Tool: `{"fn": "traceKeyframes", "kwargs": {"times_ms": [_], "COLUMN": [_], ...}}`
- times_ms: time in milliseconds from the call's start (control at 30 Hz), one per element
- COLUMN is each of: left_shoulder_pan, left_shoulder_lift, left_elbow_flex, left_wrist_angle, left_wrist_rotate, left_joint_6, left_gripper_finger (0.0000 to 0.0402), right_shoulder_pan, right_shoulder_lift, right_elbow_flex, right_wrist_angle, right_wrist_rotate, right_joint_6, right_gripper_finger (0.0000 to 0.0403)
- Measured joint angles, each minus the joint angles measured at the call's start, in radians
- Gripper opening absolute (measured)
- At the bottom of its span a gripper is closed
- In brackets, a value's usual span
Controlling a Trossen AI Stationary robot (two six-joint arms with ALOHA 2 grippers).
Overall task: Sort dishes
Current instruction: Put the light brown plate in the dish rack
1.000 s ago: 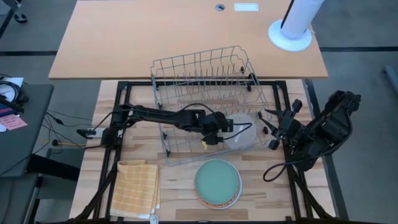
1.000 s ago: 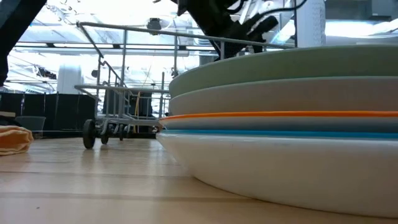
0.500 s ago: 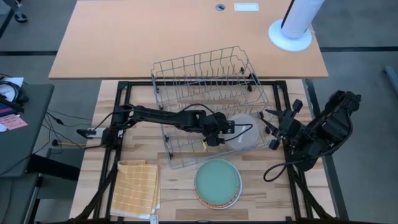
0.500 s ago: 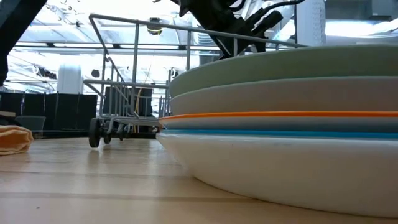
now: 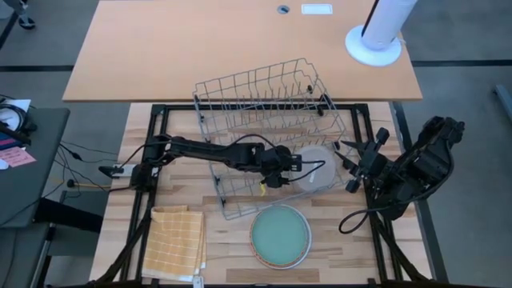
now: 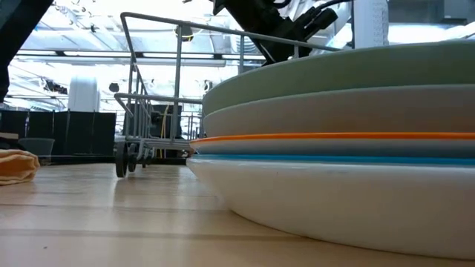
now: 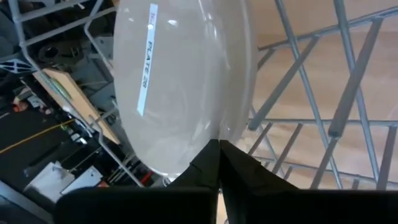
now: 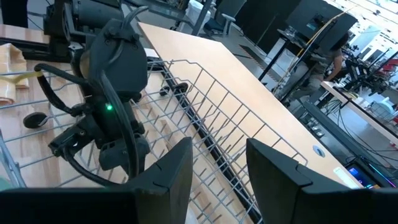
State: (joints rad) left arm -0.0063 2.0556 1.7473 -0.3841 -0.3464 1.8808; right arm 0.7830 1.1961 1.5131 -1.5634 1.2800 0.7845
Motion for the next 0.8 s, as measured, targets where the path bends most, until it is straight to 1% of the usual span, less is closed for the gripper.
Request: {"fn": "traceKeyframes", "kwargs": {"times_ms": [33,167,267,333,400,467,533,633,733,800], "left_shoulder_pan": [0.0,0.007,0.019,0.022,0.021,0.018,0.013,0.004,-0.009,-0.014], "left_shoulder_lift": [0.0,0.0,-0.005,-0.013,-0.018,-0.021,-0.027,-0.052,-0.066,-0.081], "left_elbow_flex": [0.0,0.0,0.0,0.0,0.0,0.0,0.0,0.0,0.0,-0.001], "left_wrist_angle": [-0.001,0.014,0.001,-0.009,-0.007,-0.026,-0.036,-0.061,-0.075,-0.109], "left_wrist_rotate": [-0.005,-0.078,-0.105,-0.109,-0.108,-0.104,-0.099,-0.067,-0.051,-0.054], "left_joint_6": [-0.007,-0.087,-0.121,-0.158,-0.22,-0.301,-0.365,-0.422,-0.491,-0.553], "left_gripper_finger": [0.0009,0.0017,0.0017,0.0017,0.0018,0.0018,0.0018,0.0018,0.0018,0.0018], "right_shoulder_pan": [0.0,0.0,-0.001,-0.018,-0.052,-0.107,-0.191,-0.382,-0.575,-0.697], "right_shoulder_lift": [0.0,0.0,0.0,0.0,0.0,0.0,-0.002,-0.019,-0.05,-0.066], "right_elbow_flex": [0.0,0.0,0.0,0.0,0.0,0.0,0.001,0.02,0.028,0.028], "right_wrist_angle": [0.0,0.001,0.003,0.003,0.002,0.001,-0.001,0.005,0.062,0.146], "right_wrist_rotate": [0.0,0.0,0.0,0.0,-0.001,-0.034,-0.155,-0.421,-0.619,-0.78], "right_joint_6": [0.0,0.0,0.008,0.064,0.155,0.202,0.132,-0.028,-0.237,-0.395], "right_gripper_finger": [0.0152,0.0152,0.0152,0.0152,0.0152,0.0152,0.0152,0.0152,0.0153,0.0155]}}
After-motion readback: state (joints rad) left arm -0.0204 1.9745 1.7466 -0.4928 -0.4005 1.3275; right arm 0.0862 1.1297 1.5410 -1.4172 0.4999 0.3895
